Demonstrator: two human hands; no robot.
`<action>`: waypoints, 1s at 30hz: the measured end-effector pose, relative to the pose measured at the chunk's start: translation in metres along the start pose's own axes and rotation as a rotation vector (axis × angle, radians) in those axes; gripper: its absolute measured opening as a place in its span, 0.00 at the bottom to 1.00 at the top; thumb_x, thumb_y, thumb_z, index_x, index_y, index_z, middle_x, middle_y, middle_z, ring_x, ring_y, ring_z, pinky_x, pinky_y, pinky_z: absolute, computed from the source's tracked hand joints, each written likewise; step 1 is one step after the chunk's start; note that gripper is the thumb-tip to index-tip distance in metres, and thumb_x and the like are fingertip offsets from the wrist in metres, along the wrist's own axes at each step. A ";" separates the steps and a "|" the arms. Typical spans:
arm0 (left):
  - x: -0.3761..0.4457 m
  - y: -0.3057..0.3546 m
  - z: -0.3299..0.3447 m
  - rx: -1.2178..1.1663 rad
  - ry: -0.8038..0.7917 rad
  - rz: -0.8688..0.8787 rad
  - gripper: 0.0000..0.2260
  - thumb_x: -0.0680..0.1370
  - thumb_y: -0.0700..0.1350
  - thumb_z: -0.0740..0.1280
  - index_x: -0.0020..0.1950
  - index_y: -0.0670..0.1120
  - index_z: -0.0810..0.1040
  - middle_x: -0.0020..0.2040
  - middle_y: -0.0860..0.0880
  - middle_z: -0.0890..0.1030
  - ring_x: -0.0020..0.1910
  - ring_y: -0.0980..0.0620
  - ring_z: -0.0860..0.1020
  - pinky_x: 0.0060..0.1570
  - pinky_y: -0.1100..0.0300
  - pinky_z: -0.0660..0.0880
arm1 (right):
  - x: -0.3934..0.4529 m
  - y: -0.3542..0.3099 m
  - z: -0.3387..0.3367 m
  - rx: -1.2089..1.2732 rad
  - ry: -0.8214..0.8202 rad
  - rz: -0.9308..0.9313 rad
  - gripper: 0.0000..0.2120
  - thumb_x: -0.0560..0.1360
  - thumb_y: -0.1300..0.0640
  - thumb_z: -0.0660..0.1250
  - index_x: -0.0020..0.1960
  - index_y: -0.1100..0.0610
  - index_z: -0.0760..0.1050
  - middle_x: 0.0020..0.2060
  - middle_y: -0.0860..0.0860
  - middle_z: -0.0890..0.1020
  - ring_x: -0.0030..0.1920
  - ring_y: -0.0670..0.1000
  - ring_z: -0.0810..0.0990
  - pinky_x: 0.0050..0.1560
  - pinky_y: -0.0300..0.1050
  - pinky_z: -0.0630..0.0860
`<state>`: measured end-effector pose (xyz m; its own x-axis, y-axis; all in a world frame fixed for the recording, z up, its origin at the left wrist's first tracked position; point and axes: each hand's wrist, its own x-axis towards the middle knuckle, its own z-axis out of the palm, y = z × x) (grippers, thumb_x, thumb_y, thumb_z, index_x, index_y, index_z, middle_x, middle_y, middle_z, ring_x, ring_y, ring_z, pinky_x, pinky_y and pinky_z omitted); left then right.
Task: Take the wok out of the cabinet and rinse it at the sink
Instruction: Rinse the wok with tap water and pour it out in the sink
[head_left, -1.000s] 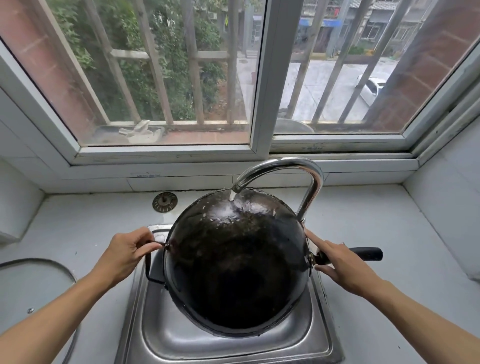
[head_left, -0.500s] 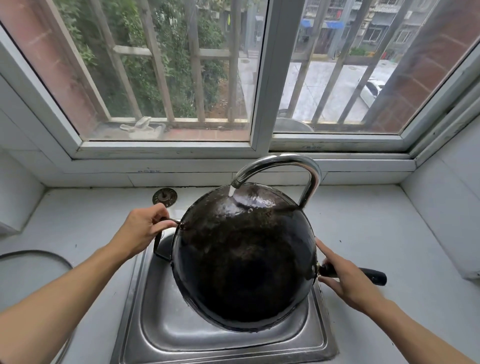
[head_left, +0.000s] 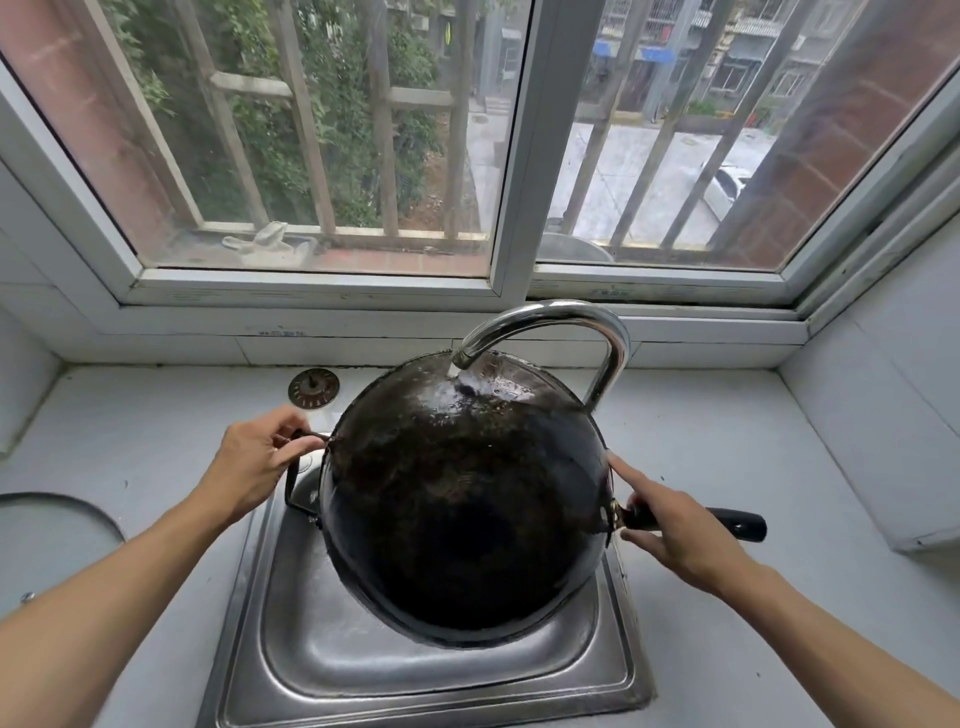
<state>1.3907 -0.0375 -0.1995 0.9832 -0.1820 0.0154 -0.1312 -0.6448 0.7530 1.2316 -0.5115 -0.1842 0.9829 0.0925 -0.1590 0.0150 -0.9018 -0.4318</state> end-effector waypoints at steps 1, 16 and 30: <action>-0.002 -0.004 -0.001 0.000 0.013 -0.005 0.06 0.73 0.45 0.74 0.40 0.50 0.78 0.35 0.49 0.81 0.35 0.51 0.80 0.35 0.69 0.71 | 0.004 -0.002 -0.003 -0.016 0.000 -0.015 0.48 0.73 0.54 0.73 0.75 0.30 0.42 0.43 0.42 0.77 0.43 0.48 0.77 0.51 0.48 0.77; -0.045 -0.052 -0.050 0.058 0.169 -0.108 0.07 0.73 0.44 0.74 0.39 0.52 0.78 0.36 0.51 0.83 0.39 0.58 0.79 0.39 0.69 0.70 | 0.070 -0.059 -0.004 -0.057 -0.089 -0.192 0.48 0.72 0.57 0.74 0.73 0.27 0.45 0.47 0.33 0.74 0.49 0.46 0.78 0.53 0.46 0.77; -0.058 -0.078 -0.081 0.077 0.235 -0.193 0.06 0.72 0.48 0.74 0.38 0.53 0.78 0.36 0.54 0.83 0.38 0.58 0.79 0.36 0.73 0.68 | 0.105 -0.095 0.004 -0.022 -0.142 -0.269 0.47 0.72 0.57 0.74 0.75 0.31 0.47 0.40 0.35 0.72 0.44 0.46 0.74 0.51 0.45 0.75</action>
<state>1.3538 0.0831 -0.2058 0.9921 0.1201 0.0353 0.0605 -0.7070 0.7046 1.3325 -0.4150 -0.1632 0.9076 0.3859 -0.1651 0.2766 -0.8458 -0.4562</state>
